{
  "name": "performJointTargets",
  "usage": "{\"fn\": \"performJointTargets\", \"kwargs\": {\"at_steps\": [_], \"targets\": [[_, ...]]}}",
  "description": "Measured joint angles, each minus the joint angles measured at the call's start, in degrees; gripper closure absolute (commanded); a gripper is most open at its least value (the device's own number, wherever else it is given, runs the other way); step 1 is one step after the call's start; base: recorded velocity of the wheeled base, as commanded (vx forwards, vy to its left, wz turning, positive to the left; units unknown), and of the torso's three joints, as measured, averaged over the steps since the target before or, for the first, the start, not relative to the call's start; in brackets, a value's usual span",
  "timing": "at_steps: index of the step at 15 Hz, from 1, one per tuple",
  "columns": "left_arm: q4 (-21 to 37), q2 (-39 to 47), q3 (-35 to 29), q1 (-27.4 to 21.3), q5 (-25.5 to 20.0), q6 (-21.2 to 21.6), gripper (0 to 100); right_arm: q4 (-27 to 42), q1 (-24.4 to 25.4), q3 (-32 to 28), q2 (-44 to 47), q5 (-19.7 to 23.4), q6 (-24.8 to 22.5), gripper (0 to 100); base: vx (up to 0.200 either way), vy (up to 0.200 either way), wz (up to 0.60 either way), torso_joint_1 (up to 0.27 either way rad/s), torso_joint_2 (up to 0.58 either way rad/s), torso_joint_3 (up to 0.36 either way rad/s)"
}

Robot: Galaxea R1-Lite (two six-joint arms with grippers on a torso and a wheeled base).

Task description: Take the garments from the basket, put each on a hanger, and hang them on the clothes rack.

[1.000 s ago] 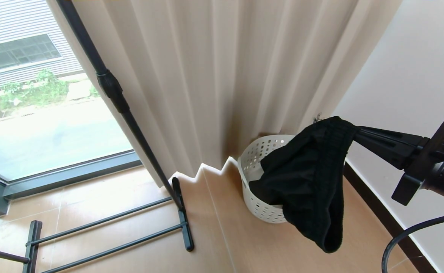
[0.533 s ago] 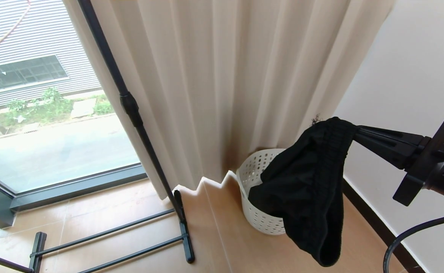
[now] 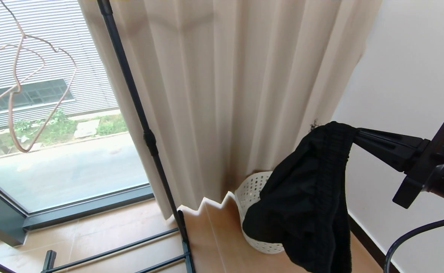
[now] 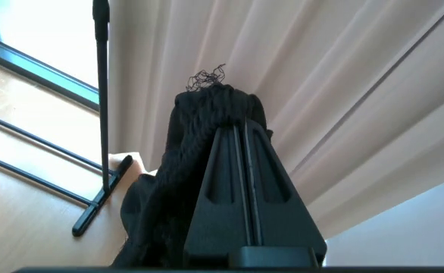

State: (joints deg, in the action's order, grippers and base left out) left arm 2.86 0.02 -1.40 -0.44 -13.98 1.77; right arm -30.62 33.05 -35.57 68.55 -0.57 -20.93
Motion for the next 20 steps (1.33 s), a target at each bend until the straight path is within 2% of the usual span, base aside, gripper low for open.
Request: {"fn": "performJointTargets", "kwargs": {"at_steps": [8, 14, 20], "targets": [[0.02, 0.0, 0.0, 0.0, 0.13, 0.0, 0, -0.05, 0.02, 0.22, 0.02, 0.06, -0.02, 100, 0.0, 0.0, 0.0, 0.211, -0.53, -0.115], [0.0, 0.0, 0.09, 0.09, 0.55, 0.26, 0, -0.02, -0.01, 0.33, 0.06, 0.02, 0.0, 100, 0.0, 0.0, 0.0, 0.25, -0.59, -0.294], [0.04, 0.0, 0.09, 0.09, 0.52, 0.26, 0, 0.0, 0.05, 0.85, -0.28, 0.04, -0.02, 100, 0.0, 0.0, 0.0, 0.185, -0.4, -0.225]]}}
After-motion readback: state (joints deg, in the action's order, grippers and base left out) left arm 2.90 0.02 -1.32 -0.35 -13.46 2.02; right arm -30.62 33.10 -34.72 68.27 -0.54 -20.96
